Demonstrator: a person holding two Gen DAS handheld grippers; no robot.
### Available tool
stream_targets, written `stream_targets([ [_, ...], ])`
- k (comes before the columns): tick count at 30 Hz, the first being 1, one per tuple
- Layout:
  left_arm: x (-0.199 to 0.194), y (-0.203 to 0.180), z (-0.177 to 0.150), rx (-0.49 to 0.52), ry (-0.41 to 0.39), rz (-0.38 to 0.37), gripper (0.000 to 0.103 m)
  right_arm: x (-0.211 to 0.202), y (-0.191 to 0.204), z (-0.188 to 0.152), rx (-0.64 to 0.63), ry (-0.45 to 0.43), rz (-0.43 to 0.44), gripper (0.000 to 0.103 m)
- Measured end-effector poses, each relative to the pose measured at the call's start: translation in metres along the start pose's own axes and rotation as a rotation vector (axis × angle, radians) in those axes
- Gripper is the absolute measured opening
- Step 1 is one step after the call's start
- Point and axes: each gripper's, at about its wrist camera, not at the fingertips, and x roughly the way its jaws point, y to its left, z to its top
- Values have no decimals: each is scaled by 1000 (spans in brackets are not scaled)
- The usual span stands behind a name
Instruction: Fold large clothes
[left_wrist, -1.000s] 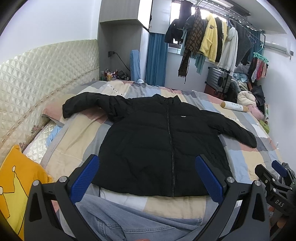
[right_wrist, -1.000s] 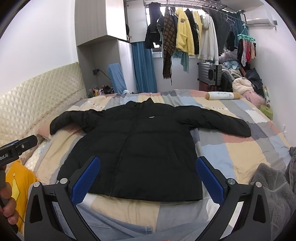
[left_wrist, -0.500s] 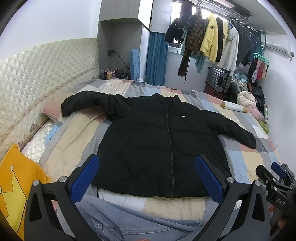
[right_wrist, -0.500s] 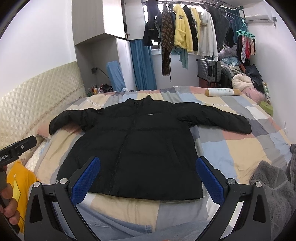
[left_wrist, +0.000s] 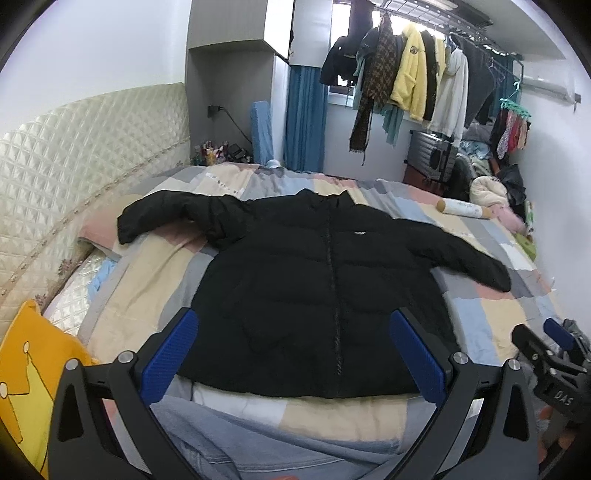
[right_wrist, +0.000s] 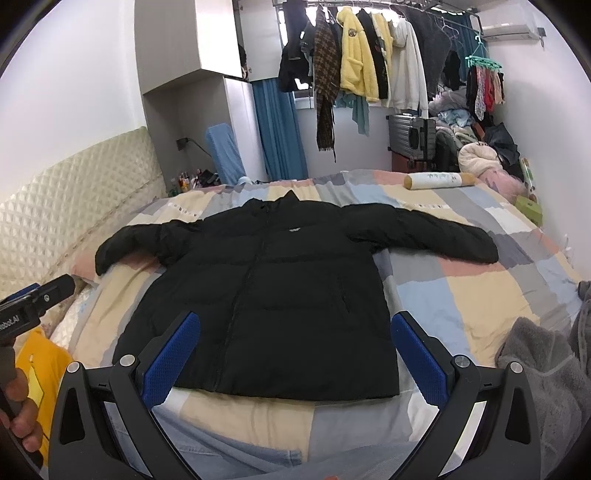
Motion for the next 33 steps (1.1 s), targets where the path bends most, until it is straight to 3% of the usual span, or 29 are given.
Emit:
stream_targets([
  [8,-5,-25,39,47,-91,-25,103,3,-16,28,4,-36,-7,103],
  [17,-4,-52,89,97,-192,-61,103,24,-69,71,52,-88,-32,103],
  [26,65,-63,112,101,-153,-132,103,55,-115,103,88,-116,-87,103],
  [33,127,-54,93,87,-152,-171,103,109,-163,102,111,-118,-115,103],
])
